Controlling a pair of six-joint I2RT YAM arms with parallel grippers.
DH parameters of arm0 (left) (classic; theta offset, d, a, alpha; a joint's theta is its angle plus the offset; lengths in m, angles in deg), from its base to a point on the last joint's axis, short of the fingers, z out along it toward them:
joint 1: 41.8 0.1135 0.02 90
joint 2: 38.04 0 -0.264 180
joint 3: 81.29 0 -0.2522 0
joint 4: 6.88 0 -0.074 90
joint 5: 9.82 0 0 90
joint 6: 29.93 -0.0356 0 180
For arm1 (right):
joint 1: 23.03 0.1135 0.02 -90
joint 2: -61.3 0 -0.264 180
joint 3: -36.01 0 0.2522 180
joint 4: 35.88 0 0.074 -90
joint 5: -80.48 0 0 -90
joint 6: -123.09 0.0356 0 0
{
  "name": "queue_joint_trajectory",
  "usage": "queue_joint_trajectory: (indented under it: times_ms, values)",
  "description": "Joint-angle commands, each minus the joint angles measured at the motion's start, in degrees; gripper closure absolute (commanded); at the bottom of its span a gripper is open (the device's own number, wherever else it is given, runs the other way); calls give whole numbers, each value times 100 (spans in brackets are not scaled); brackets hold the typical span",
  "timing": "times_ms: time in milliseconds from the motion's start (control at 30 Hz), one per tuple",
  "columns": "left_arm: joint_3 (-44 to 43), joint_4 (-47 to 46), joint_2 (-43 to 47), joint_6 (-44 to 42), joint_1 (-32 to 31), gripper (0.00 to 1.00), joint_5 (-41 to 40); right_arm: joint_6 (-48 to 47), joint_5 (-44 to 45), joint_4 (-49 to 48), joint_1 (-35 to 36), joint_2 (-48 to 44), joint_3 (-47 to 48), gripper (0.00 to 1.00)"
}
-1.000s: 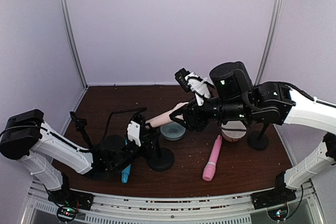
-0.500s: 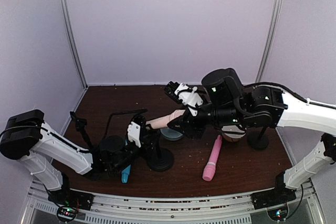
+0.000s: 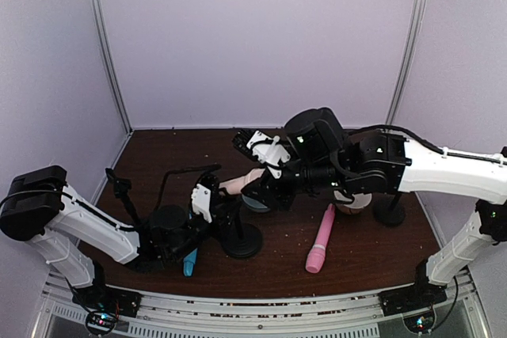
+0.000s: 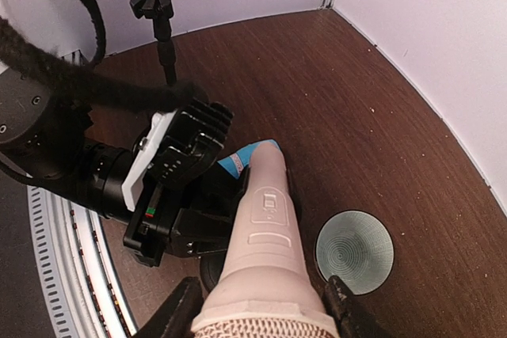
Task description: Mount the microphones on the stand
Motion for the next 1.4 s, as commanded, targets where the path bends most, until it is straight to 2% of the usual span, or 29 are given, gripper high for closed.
queue_joint_trajectory:
  times_ms: [0,267,500,667,800,900,1000,1133,1367]
  values:
    - [-206,-471,31,-884,-370,100,1106,-36,-471,366,41,1083,-375,100]
    - [-219,-407,50,-916,-380,100,1062,48,-531,337,4,1282,-464,100]
    - [-124,-488,72,-843,-372,100,700,88,-420,628,9,1018,-282,98]
    - [-118,-456,93,-884,-359,100,608,313,-359,1080,49,494,151,60]
    - [-122,-472,85,-896,-307,100,626,447,-396,1005,59,-237,282,32]
    - [-120,-476,100,-964,-269,100,648,534,-330,967,48,-743,248,20]
    - [-85,-455,208,-1091,-205,100,660,678,-188,940,9,-1168,-39,18]
    - [-73,-293,536,-1129,161,100,1136,994,10,434,-175,-1778,-1175,19]
    - [-840,1657,1613,-1273,1167,100,2671,1582,115,-137,-335,-2531,-2741,21]
